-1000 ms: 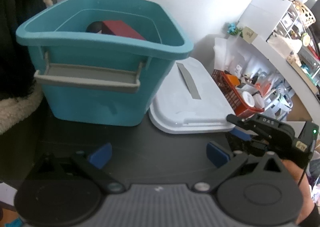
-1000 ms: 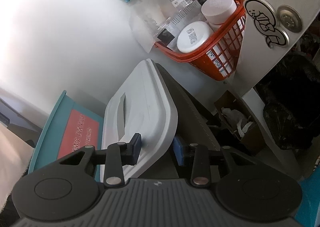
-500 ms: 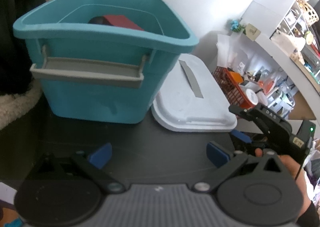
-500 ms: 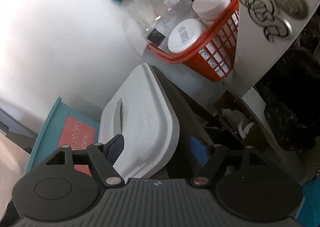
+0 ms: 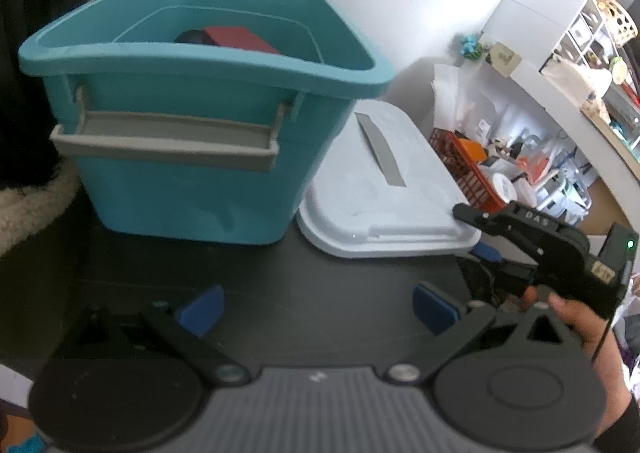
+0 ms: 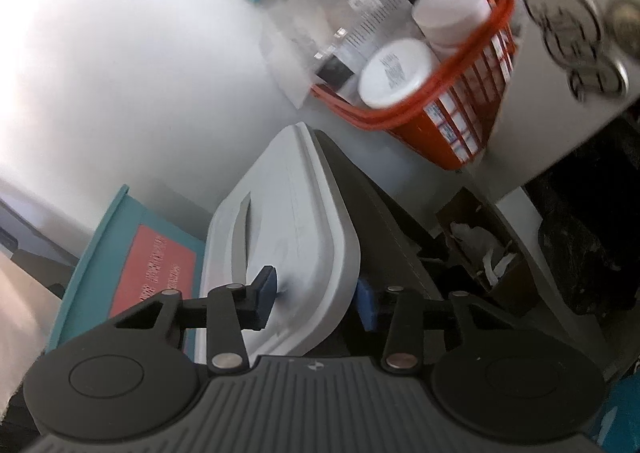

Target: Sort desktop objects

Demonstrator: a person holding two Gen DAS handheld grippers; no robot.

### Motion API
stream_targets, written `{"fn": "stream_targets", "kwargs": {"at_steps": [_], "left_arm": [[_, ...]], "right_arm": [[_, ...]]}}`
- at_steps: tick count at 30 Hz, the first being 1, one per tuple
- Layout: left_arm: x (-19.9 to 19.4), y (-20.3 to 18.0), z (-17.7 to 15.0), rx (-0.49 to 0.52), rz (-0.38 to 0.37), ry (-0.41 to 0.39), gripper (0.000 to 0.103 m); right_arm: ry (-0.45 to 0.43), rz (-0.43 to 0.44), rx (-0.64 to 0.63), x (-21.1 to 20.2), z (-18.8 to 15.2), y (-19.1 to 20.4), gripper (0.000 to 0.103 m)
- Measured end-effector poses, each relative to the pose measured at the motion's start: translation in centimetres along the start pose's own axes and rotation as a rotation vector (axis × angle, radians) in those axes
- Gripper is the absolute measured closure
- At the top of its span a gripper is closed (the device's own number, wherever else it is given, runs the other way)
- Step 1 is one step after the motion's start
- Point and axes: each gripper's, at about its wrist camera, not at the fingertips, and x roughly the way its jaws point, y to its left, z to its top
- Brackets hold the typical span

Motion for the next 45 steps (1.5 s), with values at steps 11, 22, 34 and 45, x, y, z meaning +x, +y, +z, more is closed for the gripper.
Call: {"fn": "stream_targets", "kwargs": {"at_steps": [11, 22, 34, 45], "left_arm": [[-0.7, -0.2, 0.4, -0.003, -0.017, -0.016, 0.001], [-0.7, -0.9, 0.9, -0.005, -0.032, -0.03, 0.001], [-1.4, -1.4, 1.0, -0.001, -0.061, -0.029, 0.001], [-3.0, -1.6, 1.0, 0.01, -0.114, -0.039, 0.004]], "right_arm": [[0.003, -0.021, -0.011, -1.0, -0.5, 0.4, 0.059], [0.018, -0.035, -0.022, -2.5, -1.0, 0.6, 0.059], [0.031, -0.066, -0.077, -5.3, -1.9, 1.6, 0.059], [0.051, -0.082, -0.095, -8.2, -3.5, 1.9, 0.059]]}}
